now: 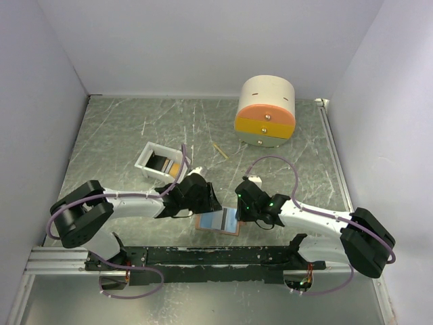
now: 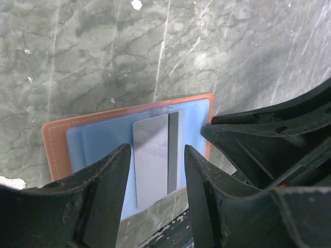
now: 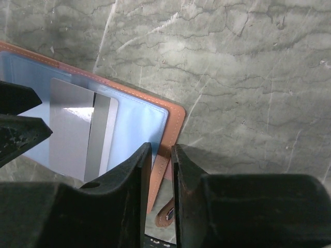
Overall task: Put the credit cards into the card holder
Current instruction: Insert the credit card into the card holder.
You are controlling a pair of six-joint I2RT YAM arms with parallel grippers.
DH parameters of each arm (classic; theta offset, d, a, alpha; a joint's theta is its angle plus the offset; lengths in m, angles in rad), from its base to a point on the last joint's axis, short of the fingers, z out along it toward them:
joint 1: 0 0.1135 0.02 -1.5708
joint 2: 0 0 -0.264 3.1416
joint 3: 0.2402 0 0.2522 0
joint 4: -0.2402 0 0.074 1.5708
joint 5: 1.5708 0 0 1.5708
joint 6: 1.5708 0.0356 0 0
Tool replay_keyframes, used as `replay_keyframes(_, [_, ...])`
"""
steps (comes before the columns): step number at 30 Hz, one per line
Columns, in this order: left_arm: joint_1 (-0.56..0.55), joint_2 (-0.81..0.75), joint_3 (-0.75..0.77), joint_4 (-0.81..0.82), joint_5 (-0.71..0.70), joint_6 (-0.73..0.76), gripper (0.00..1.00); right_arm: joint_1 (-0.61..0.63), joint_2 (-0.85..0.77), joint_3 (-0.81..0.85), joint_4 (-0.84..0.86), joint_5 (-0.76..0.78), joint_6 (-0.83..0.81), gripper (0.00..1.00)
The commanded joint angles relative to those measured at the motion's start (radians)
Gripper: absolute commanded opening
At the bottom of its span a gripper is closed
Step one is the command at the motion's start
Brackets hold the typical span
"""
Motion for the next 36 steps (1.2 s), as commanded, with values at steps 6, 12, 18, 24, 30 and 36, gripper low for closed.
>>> replay_keyframes(6, [-0.046, -0.039, -0.008, -0.01, -0.025, 0.001, 0.58, -0.003, -0.015, 0.001, -0.003, -0.021, 0.029, 0.21])
replay_keyframes(12, [-0.055, -0.01, -0.016, 0.0, -0.023, -0.011, 0.58, -0.002, -0.017, -0.006, 0.006, -0.031, 0.04, 0.21])
replay_keyframes(18, [-0.06, 0.008, -0.012, 0.027, -0.004, -0.012, 0.58, -0.002, -0.022, -0.016, 0.017, -0.036, 0.046, 0.21])
replay_keyframes(24, [-0.065, -0.011, -0.032, 0.128, 0.035, -0.017, 0.59, -0.003, -0.025, -0.021, 0.019, -0.037, 0.049, 0.21])
replay_keyframes(30, [-0.066, -0.039, -0.034, 0.086, 0.005, -0.024, 0.6, -0.002, -0.025, -0.023, 0.018, -0.036, 0.047, 0.21])
replay_keyframes(36, [-0.066, -0.063, -0.016, -0.024, -0.056, -0.011, 0.63, -0.003, -0.023, -0.026, 0.022, -0.036, 0.049, 0.21])
